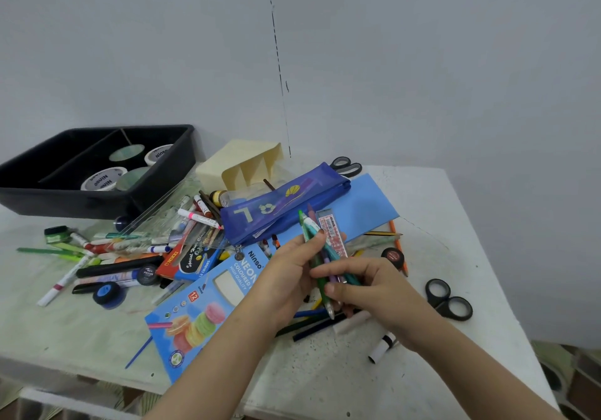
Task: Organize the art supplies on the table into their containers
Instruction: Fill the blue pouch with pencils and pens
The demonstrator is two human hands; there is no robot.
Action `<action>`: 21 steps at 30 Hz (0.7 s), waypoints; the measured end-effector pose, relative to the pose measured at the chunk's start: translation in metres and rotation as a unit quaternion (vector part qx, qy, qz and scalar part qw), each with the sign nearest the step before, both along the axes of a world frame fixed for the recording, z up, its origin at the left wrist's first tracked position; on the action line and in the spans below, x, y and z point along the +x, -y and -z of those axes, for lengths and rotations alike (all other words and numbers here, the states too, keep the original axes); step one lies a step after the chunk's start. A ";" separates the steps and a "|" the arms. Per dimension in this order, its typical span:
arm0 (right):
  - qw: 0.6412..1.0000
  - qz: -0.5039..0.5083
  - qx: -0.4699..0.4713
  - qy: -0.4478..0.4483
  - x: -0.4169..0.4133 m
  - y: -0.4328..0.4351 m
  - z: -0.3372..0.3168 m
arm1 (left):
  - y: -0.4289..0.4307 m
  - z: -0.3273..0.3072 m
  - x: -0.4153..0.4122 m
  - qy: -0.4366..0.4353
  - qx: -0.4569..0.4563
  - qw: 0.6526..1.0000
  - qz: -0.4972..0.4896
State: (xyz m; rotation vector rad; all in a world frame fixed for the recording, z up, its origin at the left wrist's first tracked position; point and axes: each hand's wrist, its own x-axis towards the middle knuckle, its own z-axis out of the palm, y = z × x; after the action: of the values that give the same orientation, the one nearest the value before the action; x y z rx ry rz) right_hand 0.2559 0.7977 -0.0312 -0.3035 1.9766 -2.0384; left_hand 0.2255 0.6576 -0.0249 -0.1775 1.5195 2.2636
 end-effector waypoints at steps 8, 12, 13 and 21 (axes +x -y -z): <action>0.999 0.028 -0.028 0.035 -0.004 0.003 -0.004 | 0.025 -0.012 -0.012 -0.059 -0.098 0.993 0.021; 0.998 0.060 -0.018 0.029 -0.007 0.000 -0.009 | 0.053 -0.010 -0.020 -0.254 -0.290 0.918 -0.093; 0.997 0.071 -0.018 0.029 -0.008 -0.001 -0.010 | 0.063 -0.007 -0.024 -0.331 -0.359 0.866 -0.107; 0.993 0.097 -0.010 0.060 -0.021 0.006 -0.013 | 0.109 0.012 -0.066 -0.470 -0.635 0.609 0.077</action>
State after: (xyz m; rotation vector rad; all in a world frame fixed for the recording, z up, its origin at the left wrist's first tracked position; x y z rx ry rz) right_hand 0.2347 0.7916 -0.0185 0.0089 1.9805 -2.1396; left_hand 0.1597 0.5488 -0.0367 0.8635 3.2032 0.5501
